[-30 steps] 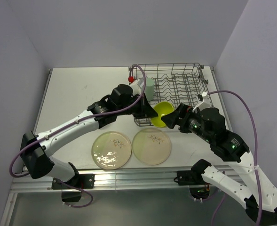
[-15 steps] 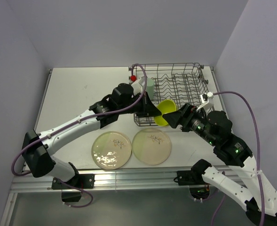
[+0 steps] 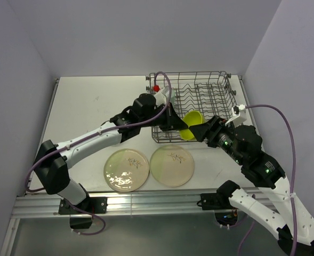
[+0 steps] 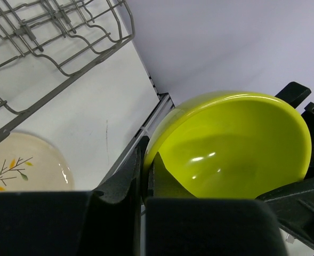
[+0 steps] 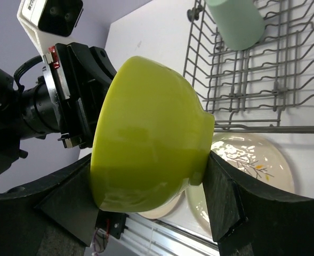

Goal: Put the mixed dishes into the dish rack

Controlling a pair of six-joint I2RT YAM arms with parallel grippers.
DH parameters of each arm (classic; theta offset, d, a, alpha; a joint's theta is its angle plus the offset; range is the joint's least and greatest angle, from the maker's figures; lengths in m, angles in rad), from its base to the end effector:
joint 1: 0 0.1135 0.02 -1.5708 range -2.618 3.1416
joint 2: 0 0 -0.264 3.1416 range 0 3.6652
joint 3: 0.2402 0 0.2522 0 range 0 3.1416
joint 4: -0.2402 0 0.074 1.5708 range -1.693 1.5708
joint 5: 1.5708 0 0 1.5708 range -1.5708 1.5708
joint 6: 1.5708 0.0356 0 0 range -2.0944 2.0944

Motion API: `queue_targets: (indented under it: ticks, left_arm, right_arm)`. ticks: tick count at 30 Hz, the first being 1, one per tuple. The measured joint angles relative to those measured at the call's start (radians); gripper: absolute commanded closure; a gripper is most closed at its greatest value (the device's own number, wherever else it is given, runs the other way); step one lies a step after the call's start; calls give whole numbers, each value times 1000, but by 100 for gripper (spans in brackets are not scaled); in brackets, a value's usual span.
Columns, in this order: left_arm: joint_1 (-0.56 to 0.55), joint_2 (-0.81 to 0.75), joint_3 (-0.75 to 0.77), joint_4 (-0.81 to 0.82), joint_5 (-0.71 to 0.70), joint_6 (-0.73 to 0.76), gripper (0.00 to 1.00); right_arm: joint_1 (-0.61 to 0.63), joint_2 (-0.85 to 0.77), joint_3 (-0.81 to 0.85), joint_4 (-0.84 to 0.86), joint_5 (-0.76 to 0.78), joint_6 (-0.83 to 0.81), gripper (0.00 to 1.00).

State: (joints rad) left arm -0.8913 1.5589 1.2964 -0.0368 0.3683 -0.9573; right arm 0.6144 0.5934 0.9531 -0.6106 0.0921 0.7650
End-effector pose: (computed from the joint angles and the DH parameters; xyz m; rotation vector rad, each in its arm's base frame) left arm 0.2234 -0.2970 0.3402 0.2267 2.1803 -1.5229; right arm 0.0961 0.0638 0.3763 0.2121 1.9017 0.8763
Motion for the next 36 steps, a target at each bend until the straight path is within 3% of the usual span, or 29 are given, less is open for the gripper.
queue_targets:
  ticks: [5, 6, 8, 9, 14, 18, 30, 36]
  left_arm:
    - [3, 46, 24, 29, 25, -6, 97]
    - [5, 53, 28, 35, 29, -7, 86]
    - [5, 70, 38, 41, 32, -11, 75]
    - [5, 80, 46, 43, 35, -18, 65]
    - [-5, 159, 108, 60, 65, -36, 56]
    - [-7, 201, 144, 79, 87, -52, 36]
    - [-8, 219, 170, 82, 102, -50, 14]
    - [12, 191, 142, 69, 100, -39, 11]
  right_arm:
    - [0, 3, 0, -8, 47, -7, 100]
    - [-1, 4, 0, -8, 54, -9, 100]
    - [-2, 6, 0, -11, 66, -21, 100]
    - [-2, 9, 0, -11, 68, -27, 100]
    - [3, 37, 7, -20, 74, -49, 100]
    - [3, 49, 8, -41, 92, -57, 100]
    - [5, 54, 10, -94, 167, -61, 100]
    - [5, 59, 12, -117, 196, -64, 100]
